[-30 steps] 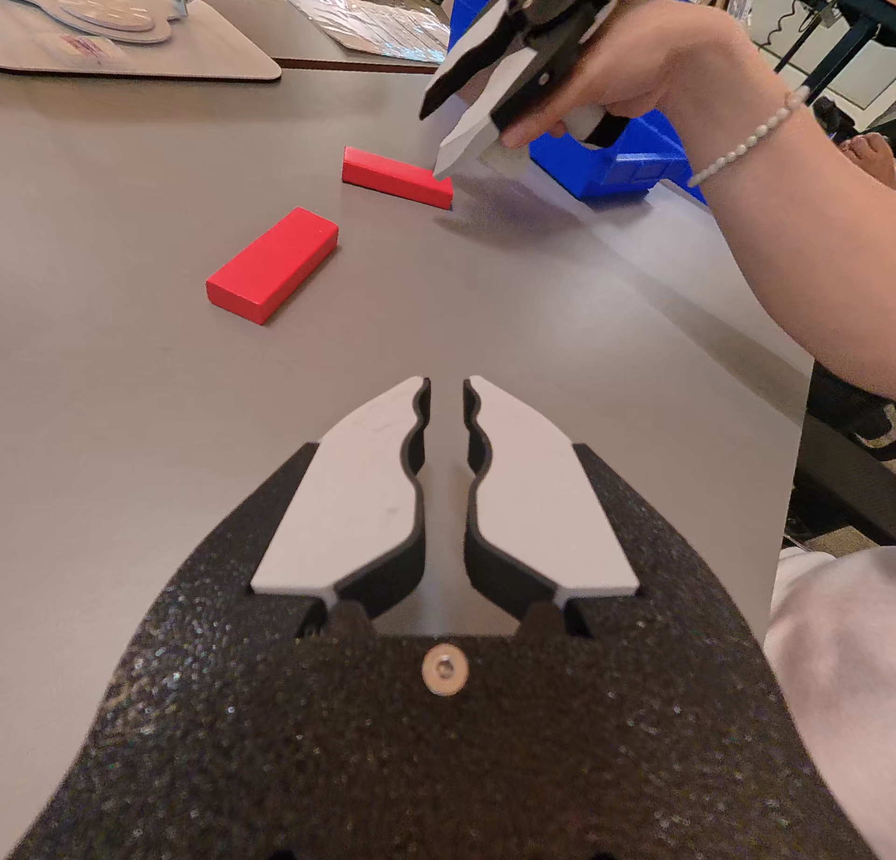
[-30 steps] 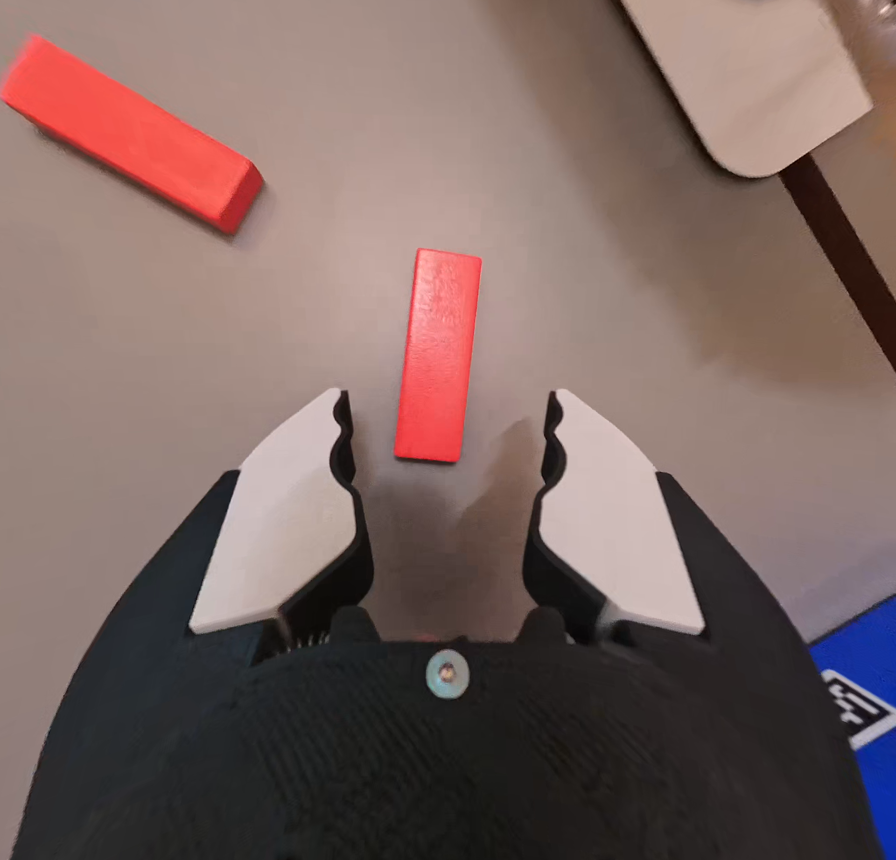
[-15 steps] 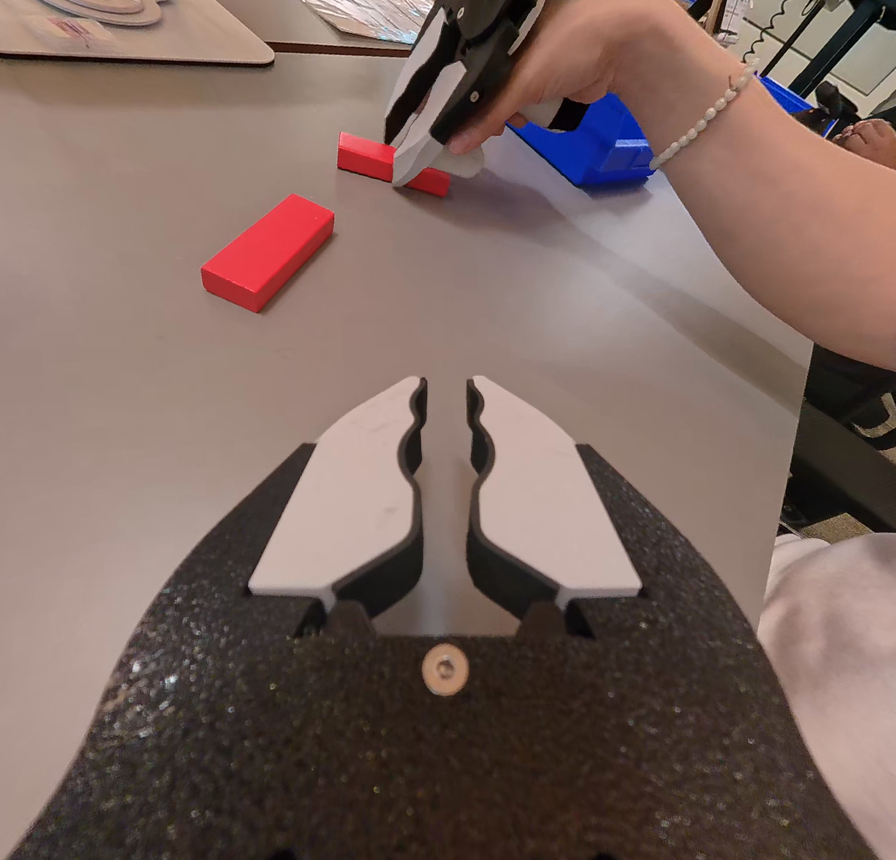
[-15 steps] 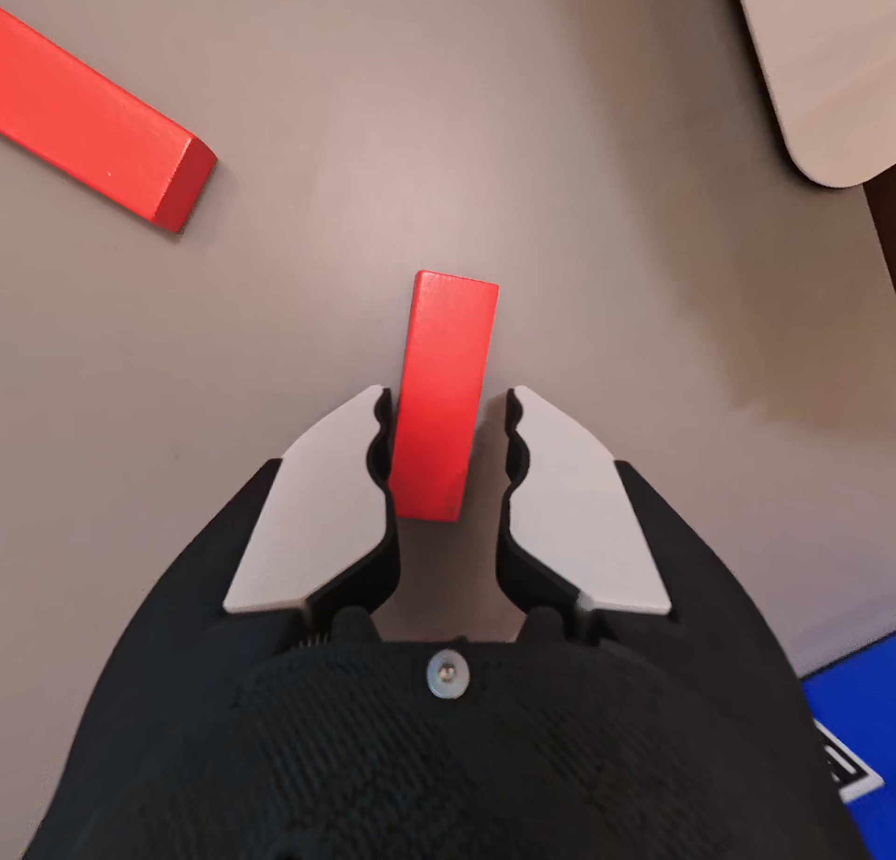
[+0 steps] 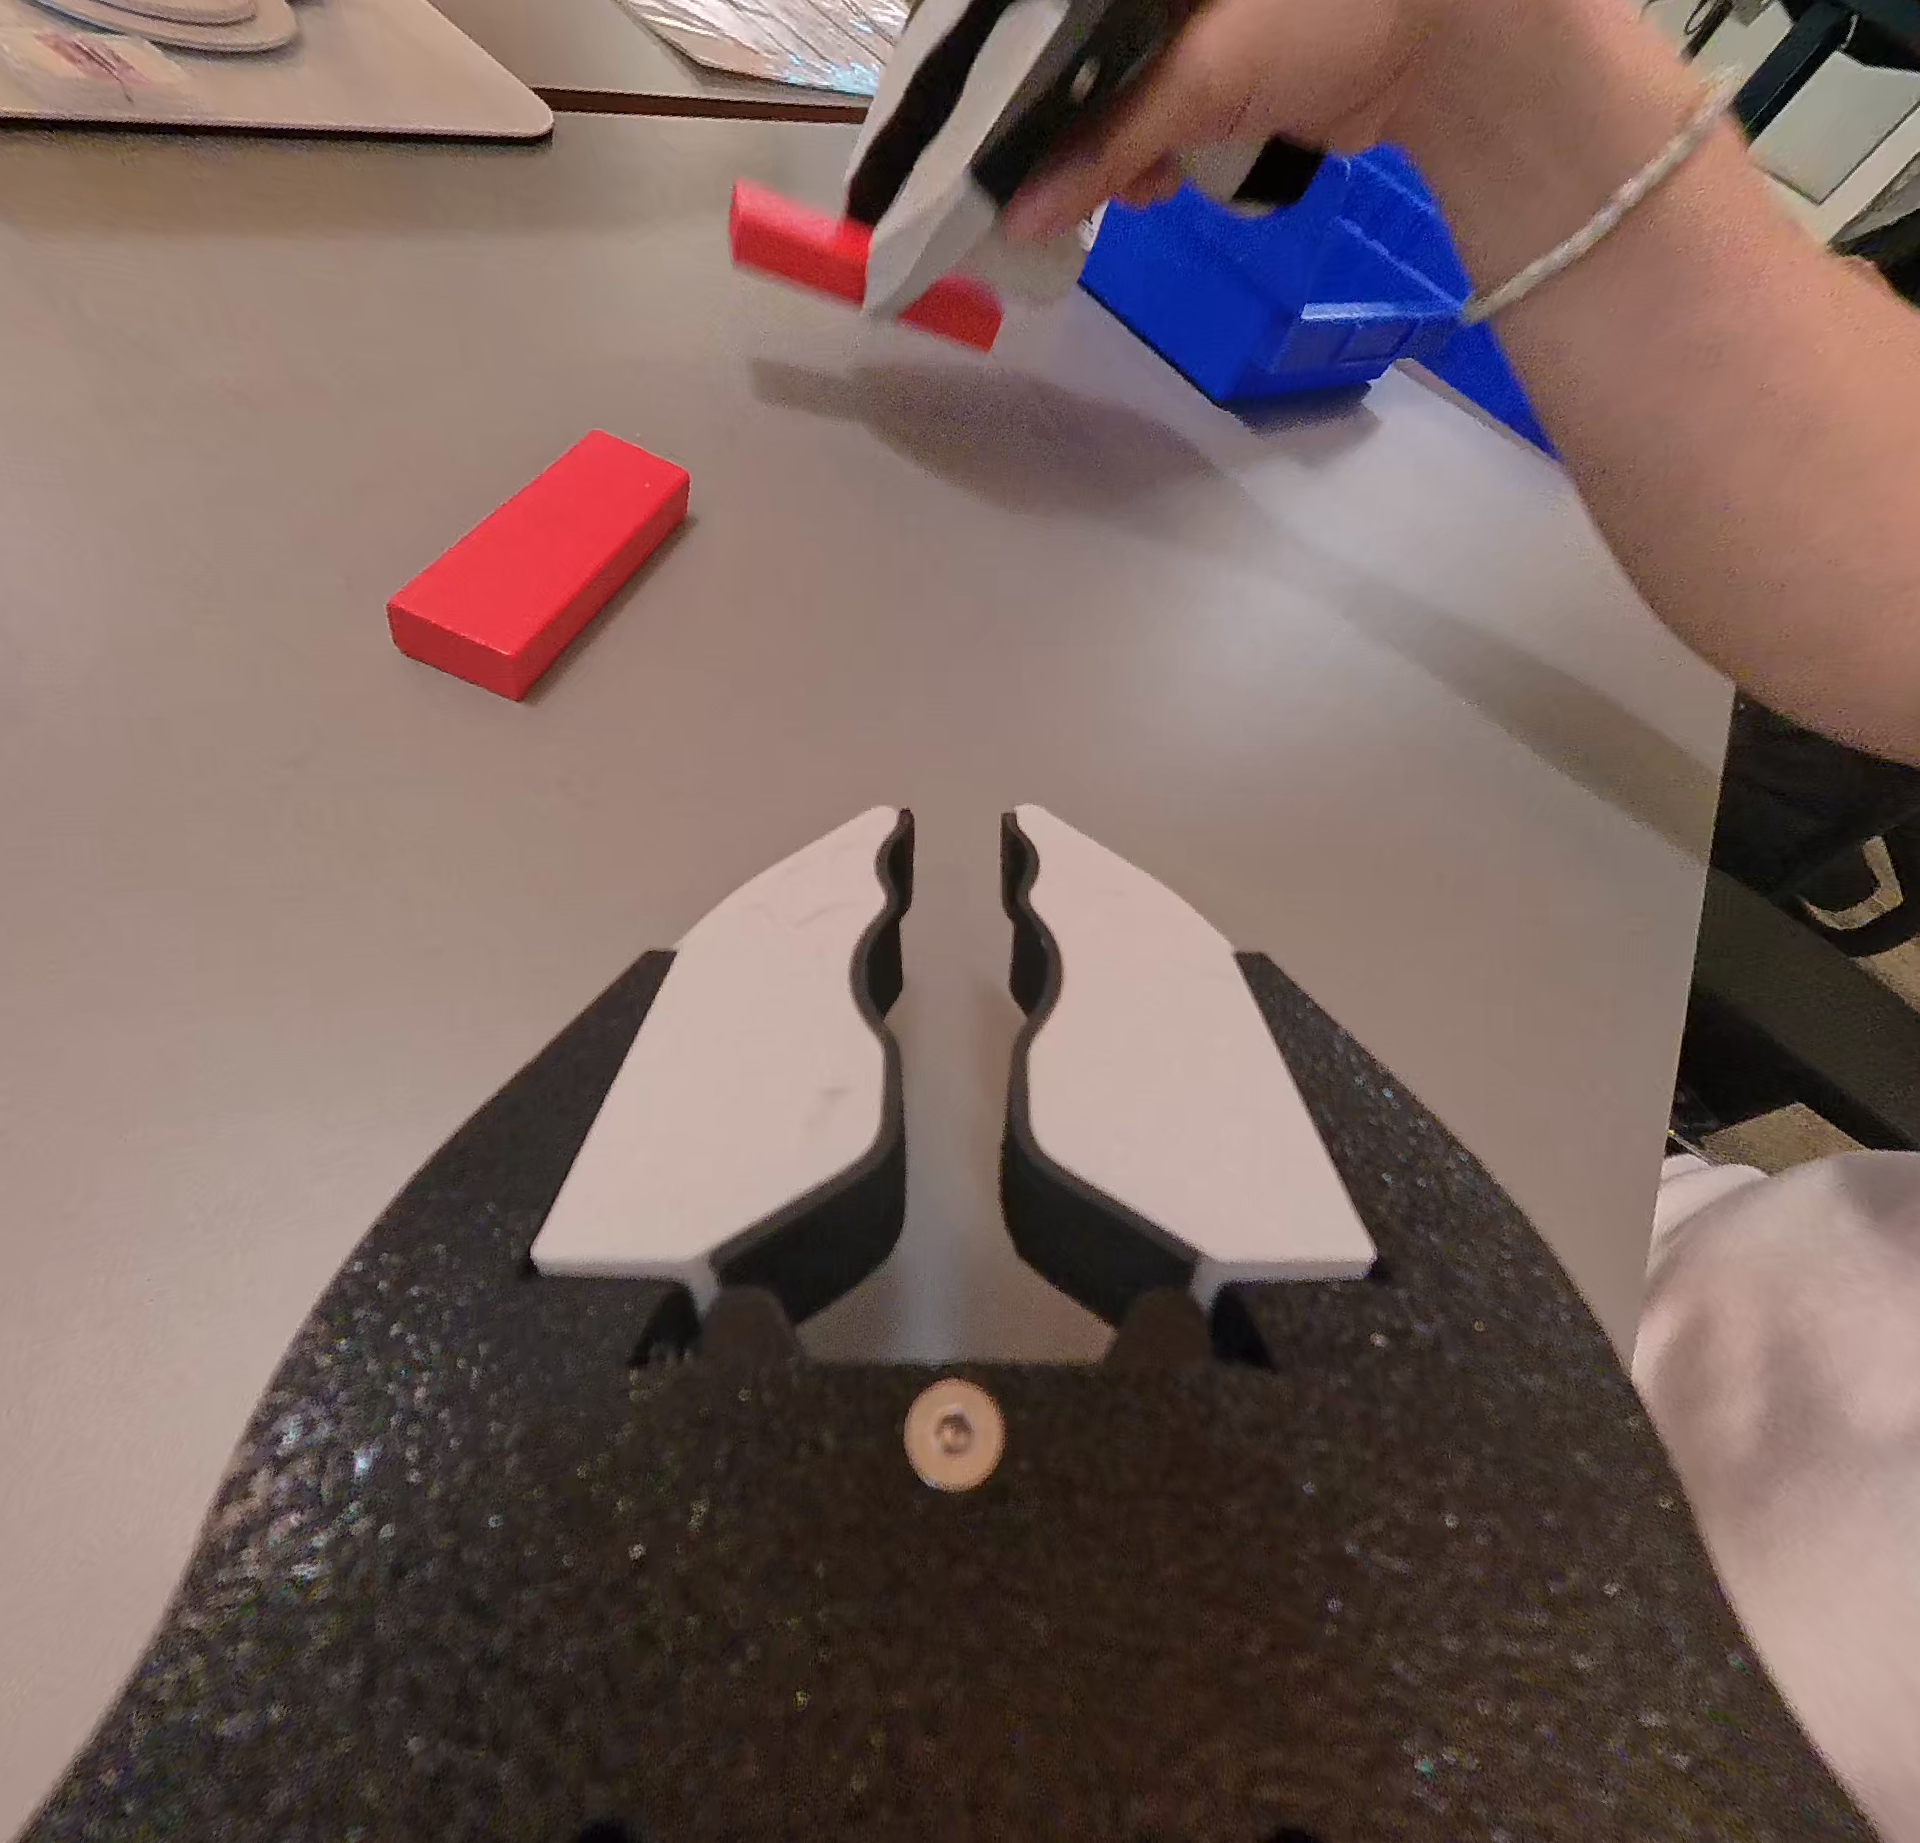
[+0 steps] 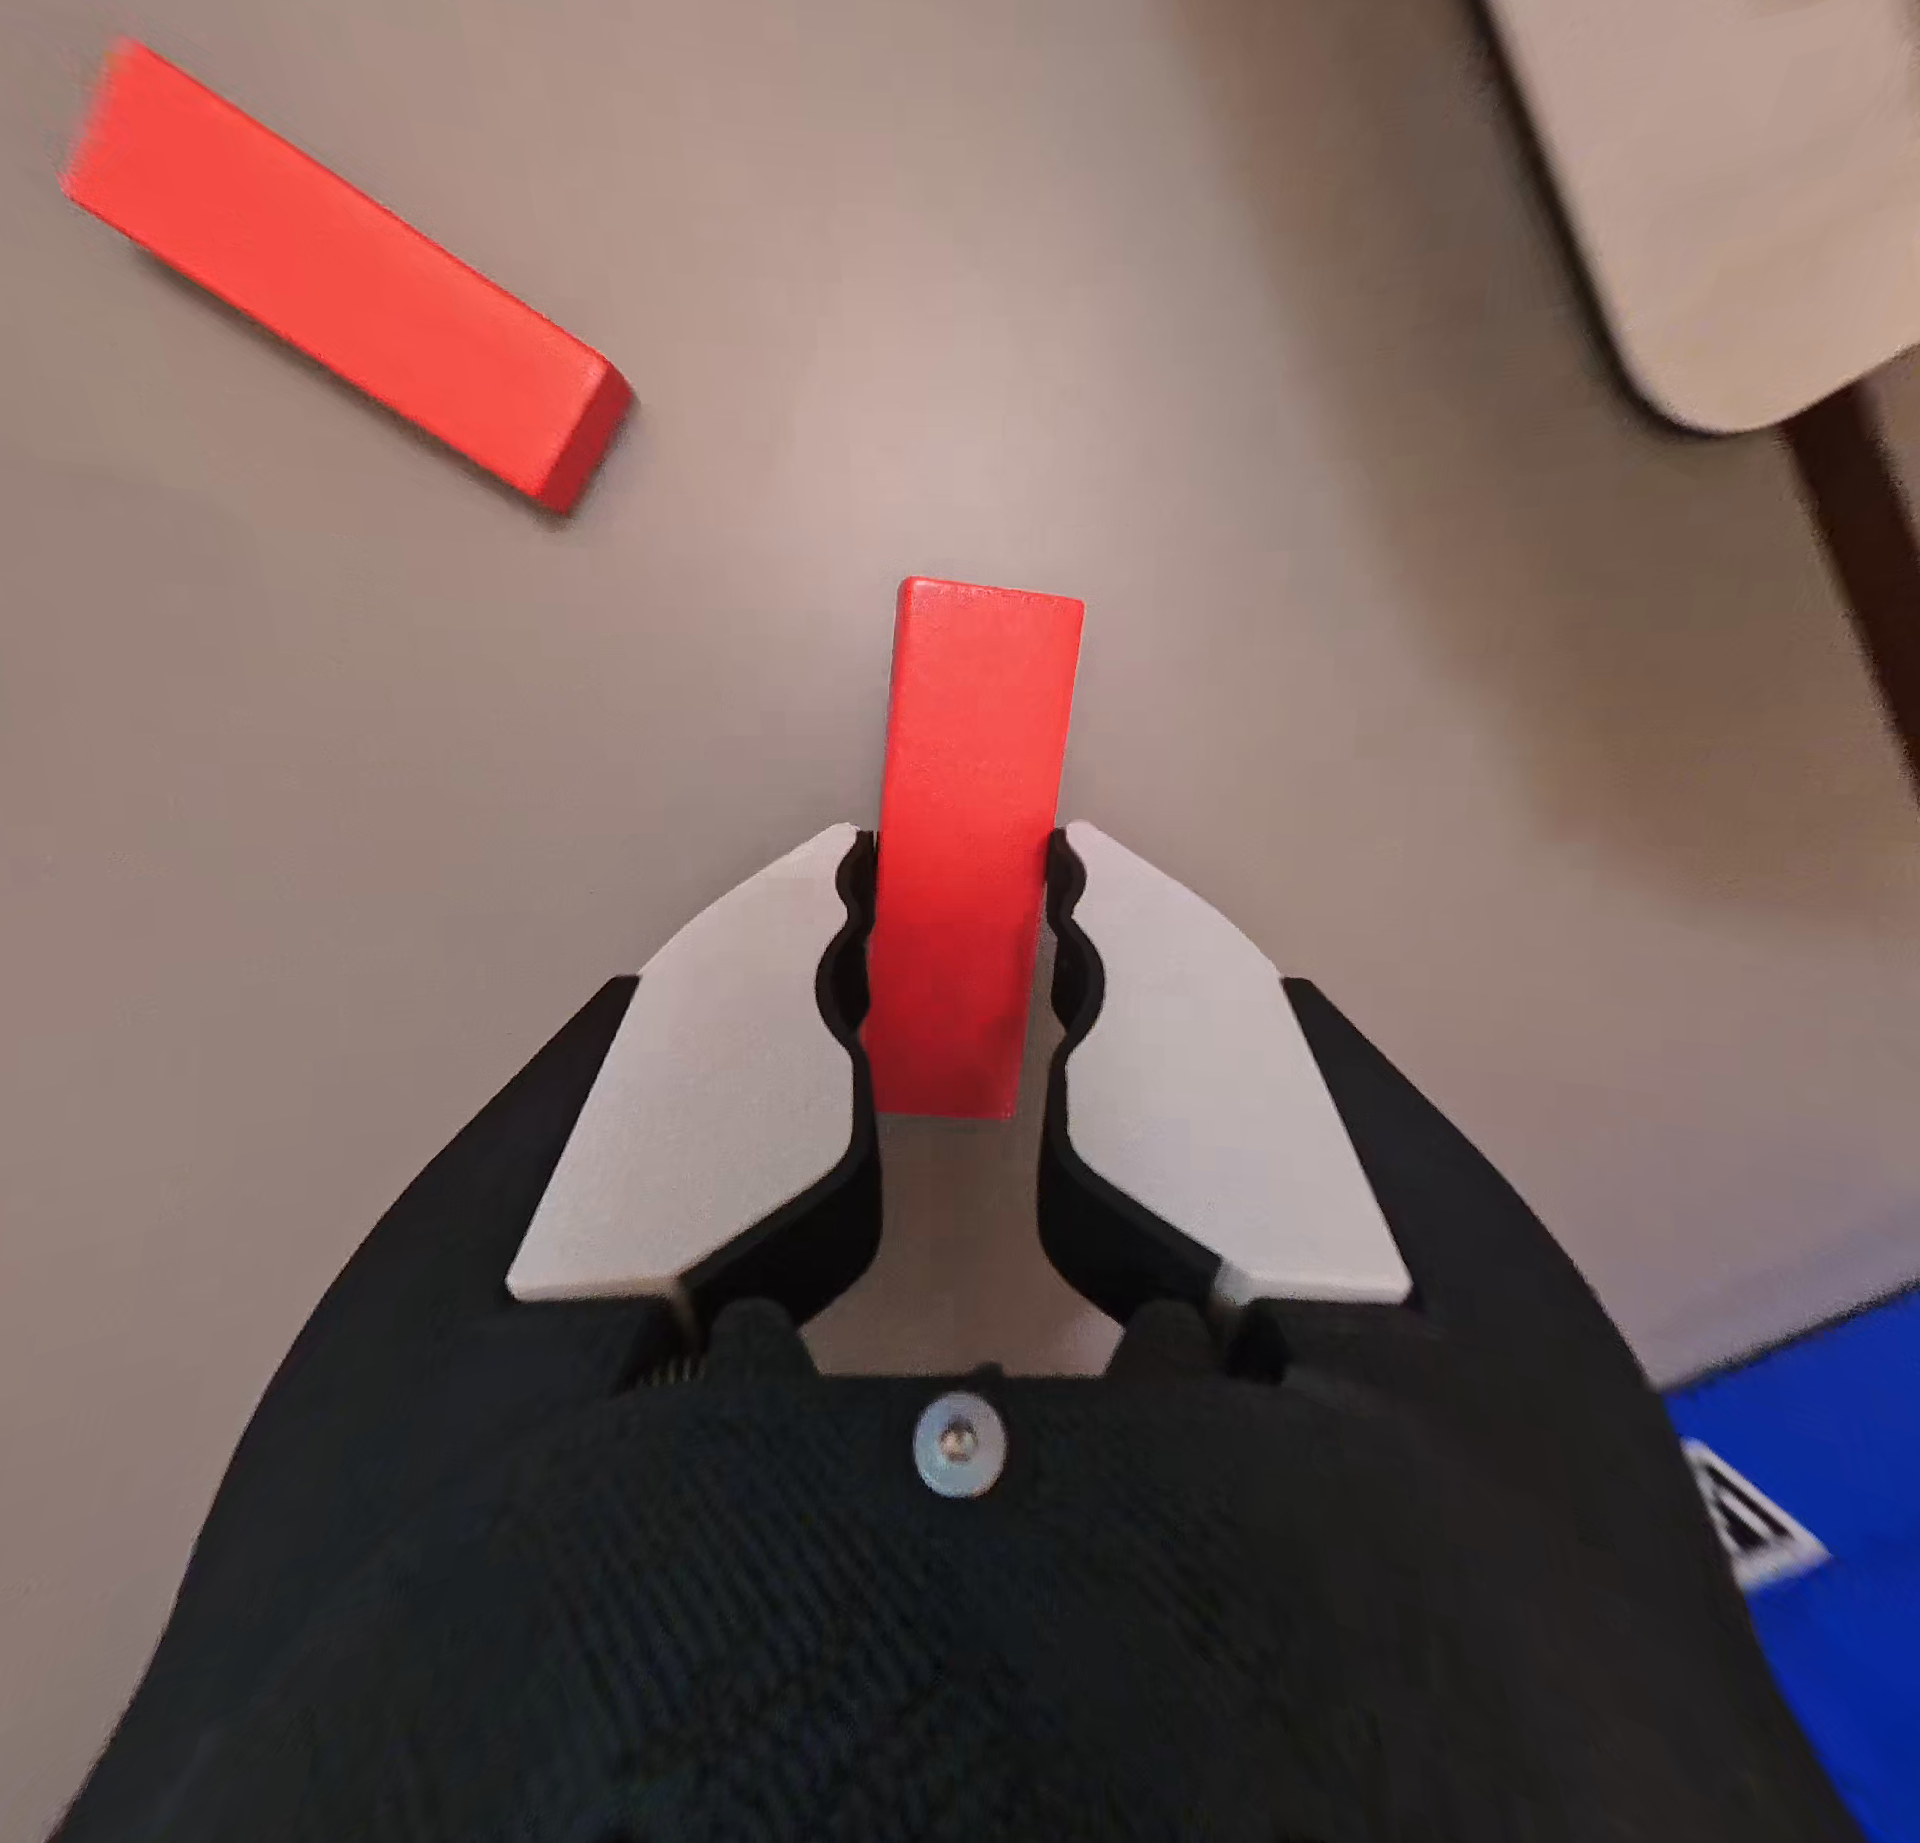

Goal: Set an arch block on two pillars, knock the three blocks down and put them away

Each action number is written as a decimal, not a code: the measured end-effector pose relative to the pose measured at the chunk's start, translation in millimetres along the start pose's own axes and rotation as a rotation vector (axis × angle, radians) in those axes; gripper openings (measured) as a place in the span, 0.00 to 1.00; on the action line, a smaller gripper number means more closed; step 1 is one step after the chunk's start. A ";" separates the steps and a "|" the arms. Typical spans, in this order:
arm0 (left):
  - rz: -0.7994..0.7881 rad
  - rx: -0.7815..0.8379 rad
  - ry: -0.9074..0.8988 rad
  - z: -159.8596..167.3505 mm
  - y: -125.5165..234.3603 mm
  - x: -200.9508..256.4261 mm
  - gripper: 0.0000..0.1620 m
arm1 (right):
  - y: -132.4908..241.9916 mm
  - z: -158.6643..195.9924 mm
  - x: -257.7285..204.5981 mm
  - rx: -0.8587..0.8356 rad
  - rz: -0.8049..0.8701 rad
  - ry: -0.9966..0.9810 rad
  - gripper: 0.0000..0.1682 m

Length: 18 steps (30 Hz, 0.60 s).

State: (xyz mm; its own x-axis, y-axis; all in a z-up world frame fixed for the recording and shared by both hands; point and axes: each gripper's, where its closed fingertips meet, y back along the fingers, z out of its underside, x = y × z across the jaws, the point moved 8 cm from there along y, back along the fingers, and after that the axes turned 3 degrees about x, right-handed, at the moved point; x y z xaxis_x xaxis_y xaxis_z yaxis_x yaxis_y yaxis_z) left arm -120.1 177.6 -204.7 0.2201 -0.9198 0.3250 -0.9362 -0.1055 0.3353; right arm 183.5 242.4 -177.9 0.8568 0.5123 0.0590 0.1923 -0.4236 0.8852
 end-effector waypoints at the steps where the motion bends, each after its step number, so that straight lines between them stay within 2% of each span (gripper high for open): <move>1: 0.000 -0.006 -0.003 0.4 -0.2 0.2 0.09 | 17.2 -1.3 2.7 0.025 0.013 -0.008 0.19; 6: -0.003 -0.020 -0.008 1.3 -1.1 0.4 0.10 | 120.1 18.1 43.9 0.113 0.206 -0.117 0.19; 10: 0.003 -0.018 -0.001 1.4 -1.5 -0.2 0.10 | 171.9 78.6 95.2 0.057 0.330 -0.345 0.19; 14: 0.006 -0.011 0.001 0.2 -1.3 -1.3 0.10 | 176.7 157.8 135.4 -0.059 0.402 -0.575 0.19; 18: 0.016 -0.005 0.004 -0.9 -1.8 -1.4 0.10 | 149.7 225.1 147.5 -0.167 0.391 -0.740 0.19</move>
State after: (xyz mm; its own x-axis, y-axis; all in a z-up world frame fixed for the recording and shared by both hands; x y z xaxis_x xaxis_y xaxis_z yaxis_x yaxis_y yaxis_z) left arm -118.4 179.4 -204.9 0.2067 -0.9196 0.3341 -0.9380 -0.0892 0.3350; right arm 446.3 86.3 -140.6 0.9498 -0.2930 0.1096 -0.2061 -0.3225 0.9239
